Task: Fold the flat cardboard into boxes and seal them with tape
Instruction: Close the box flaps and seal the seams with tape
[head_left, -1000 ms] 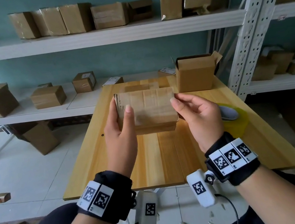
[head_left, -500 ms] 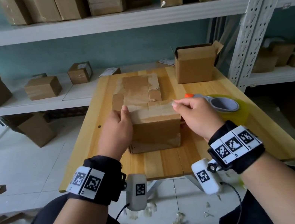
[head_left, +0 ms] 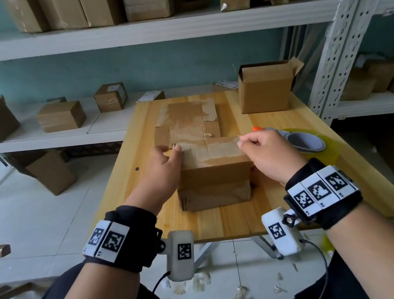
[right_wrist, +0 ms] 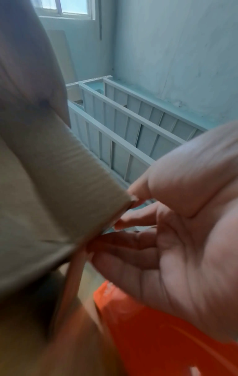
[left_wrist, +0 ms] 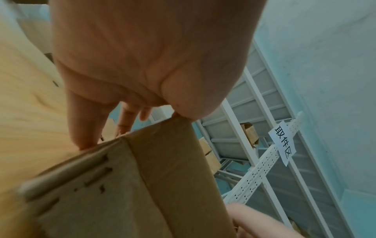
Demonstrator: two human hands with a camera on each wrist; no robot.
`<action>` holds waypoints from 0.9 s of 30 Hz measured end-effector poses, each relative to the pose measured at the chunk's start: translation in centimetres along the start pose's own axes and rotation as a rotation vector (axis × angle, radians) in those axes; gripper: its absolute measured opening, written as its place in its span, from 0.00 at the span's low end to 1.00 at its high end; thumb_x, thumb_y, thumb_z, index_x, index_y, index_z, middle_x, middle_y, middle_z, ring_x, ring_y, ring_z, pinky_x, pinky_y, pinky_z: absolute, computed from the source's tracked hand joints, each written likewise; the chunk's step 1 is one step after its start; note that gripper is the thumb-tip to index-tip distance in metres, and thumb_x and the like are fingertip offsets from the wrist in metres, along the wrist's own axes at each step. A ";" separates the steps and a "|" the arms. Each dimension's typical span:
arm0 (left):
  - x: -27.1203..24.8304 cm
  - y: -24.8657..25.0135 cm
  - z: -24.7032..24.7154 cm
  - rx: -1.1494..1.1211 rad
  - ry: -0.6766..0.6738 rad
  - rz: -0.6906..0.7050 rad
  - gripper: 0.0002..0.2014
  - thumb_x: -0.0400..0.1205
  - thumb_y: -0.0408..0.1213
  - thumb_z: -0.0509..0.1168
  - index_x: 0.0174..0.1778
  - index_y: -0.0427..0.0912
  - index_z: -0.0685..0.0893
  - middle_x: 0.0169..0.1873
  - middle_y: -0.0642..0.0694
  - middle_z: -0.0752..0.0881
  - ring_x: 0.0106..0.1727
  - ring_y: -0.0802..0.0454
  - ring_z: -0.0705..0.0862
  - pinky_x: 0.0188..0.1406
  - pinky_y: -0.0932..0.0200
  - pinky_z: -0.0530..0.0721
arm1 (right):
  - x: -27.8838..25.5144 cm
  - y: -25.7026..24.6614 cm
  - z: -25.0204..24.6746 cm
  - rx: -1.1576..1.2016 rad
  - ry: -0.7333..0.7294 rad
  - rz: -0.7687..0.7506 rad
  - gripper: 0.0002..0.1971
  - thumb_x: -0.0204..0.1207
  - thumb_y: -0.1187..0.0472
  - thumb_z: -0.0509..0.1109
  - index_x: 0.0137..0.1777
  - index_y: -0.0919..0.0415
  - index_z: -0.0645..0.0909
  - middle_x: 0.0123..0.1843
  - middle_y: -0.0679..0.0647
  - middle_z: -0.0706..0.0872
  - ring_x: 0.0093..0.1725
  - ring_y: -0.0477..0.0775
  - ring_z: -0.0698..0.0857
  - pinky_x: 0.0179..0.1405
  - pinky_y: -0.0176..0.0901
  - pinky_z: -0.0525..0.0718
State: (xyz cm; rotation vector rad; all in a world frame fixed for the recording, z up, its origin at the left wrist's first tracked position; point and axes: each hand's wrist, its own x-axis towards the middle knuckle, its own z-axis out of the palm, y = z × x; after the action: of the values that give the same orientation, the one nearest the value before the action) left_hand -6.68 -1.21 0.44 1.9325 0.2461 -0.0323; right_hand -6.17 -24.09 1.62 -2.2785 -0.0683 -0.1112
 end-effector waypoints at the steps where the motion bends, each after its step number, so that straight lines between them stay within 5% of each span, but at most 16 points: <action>1: -0.2 0.0 0.2 -0.022 -0.055 0.018 0.28 0.95 0.57 0.53 0.88 0.48 0.62 0.77 0.43 0.77 0.68 0.45 0.82 0.71 0.47 0.82 | 0.0 0.2 -0.2 -0.059 -0.027 0.013 0.17 0.89 0.55 0.64 0.64 0.64 0.89 0.59 0.61 0.93 0.50 0.60 0.87 0.55 0.53 0.84; 3: -0.4 -0.1 0.5 0.002 -0.115 0.070 0.28 0.96 0.56 0.50 0.91 0.49 0.59 0.83 0.44 0.71 0.78 0.45 0.75 0.77 0.50 0.75 | 0.0 0.6 -0.1 -0.149 -0.070 0.038 0.19 0.87 0.55 0.63 0.58 0.71 0.88 0.61 0.68 0.90 0.55 0.71 0.88 0.59 0.61 0.87; 5: -0.4 -0.1 0.4 0.037 -0.133 0.118 0.22 0.97 0.55 0.48 0.83 0.50 0.70 0.80 0.46 0.74 0.76 0.48 0.75 0.76 0.53 0.73 | -0.3 0.5 0.2 -0.195 -0.095 0.057 0.19 0.88 0.54 0.62 0.59 0.67 0.89 0.55 0.68 0.90 0.49 0.67 0.88 0.50 0.56 0.87; 7: -0.3 -0.1 0.2 0.059 -0.164 0.111 0.27 0.96 0.58 0.48 0.87 0.48 0.69 0.80 0.50 0.74 0.78 0.50 0.74 0.79 0.53 0.71 | -0.4 0.5 0.3 -0.219 -0.097 0.062 0.18 0.89 0.54 0.60 0.61 0.64 0.88 0.49 0.70 0.89 0.41 0.61 0.85 0.39 0.48 0.80; 10: 0.2 -0.8 0.0 0.330 -0.197 0.072 0.34 0.93 0.65 0.48 0.92 0.51 0.63 0.82 0.46 0.75 0.83 0.42 0.72 0.84 0.42 0.70 | -0.4 0.5 0.1 -0.220 -0.085 0.076 0.16 0.90 0.52 0.59 0.64 0.55 0.87 0.54 0.61 0.92 0.51 0.60 0.89 0.54 0.54 0.87; 13: 0.6 -1.4 0.1 0.615 -0.160 0.069 0.34 0.91 0.69 0.44 0.90 0.56 0.67 0.83 0.44 0.77 0.86 0.36 0.70 0.85 0.31 0.65 | -0.3 0.5 0.1 -0.231 -0.084 0.089 0.16 0.91 0.51 0.60 0.65 0.52 0.87 0.62 0.60 0.91 0.59 0.62 0.88 0.65 0.60 0.87; 16: 1.3 -2.1 0.0 0.605 -0.146 0.108 0.30 0.88 0.73 0.45 0.68 0.59 0.82 0.67 0.42 0.87 0.73 0.34 0.81 0.77 0.28 0.75 | 0.0 0.3 0.0 -0.275 -0.120 0.083 0.20 0.92 0.48 0.58 0.57 0.59 0.88 0.53 0.64 0.91 0.52 0.64 0.89 0.57 0.59 0.87; 19: 2.1 -2.6 -0.2 0.633 -0.119 0.113 0.24 0.89 0.71 0.46 0.47 0.59 0.77 0.54 0.44 0.86 0.60 0.36 0.84 0.70 0.29 0.81 | 1.3 -0.1 -0.5 -0.287 -0.208 0.106 0.21 0.93 0.49 0.55 0.59 0.59 0.87 0.51 0.63 0.90 0.51 0.62 0.89 0.58 0.57 0.87; 24: 1.8 -2.4 0.1 0.655 -0.097 0.113 0.23 0.92 0.66 0.44 0.54 0.56 0.78 0.56 0.43 0.82 0.63 0.36 0.81 0.72 0.30 0.79 | 3.4 -1.8 -0.1 -0.342 -0.280 0.208 0.17 0.93 0.60 0.57 0.69 0.68 0.84 0.64 0.67 0.88 0.65 0.69 0.87 0.65 0.59 0.86; 27: 1.8 -2.3 0.4 0.672 -0.091 0.118 0.23 0.93 0.64 0.45 0.58 0.54 0.79 0.57 0.42 0.81 0.65 0.36 0.81 0.73 0.31 0.79 | 3.3 -2.9 1.0 -0.635 -0.330 0.149 0.17 0.92 0.63 0.58 0.74 0.68 0.80 0.66 0.63 0.85 0.65 0.63 0.85 0.50 0.49 0.79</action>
State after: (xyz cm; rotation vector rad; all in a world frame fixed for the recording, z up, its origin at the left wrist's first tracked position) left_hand -5.32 -0.53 -2.11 2.6028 0.0577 -0.1397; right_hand -3.12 -21.40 3.47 -2.9050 -0.0372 0.3745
